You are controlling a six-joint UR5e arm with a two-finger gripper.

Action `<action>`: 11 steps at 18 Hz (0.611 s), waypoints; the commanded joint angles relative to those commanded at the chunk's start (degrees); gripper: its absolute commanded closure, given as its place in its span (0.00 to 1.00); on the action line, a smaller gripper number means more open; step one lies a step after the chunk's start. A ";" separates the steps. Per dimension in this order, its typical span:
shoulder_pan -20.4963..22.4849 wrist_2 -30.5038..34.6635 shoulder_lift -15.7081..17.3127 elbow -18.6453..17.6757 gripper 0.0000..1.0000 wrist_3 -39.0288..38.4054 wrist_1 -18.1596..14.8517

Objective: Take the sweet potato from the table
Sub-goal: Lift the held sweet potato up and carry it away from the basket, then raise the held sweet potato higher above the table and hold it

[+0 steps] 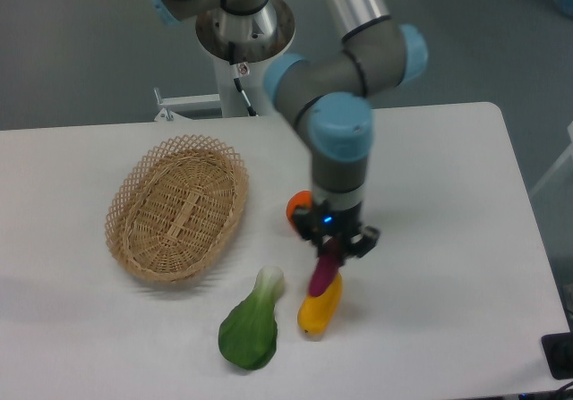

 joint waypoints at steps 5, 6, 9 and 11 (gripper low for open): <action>7.03 -1.22 1.32 -1.67 0.93 9.93 -0.26; 8.18 -1.58 1.41 -1.93 0.93 12.48 -0.35; 10.82 -2.81 1.84 -2.72 0.93 15.32 -1.31; 11.70 -2.99 1.93 -2.90 0.94 15.49 -1.41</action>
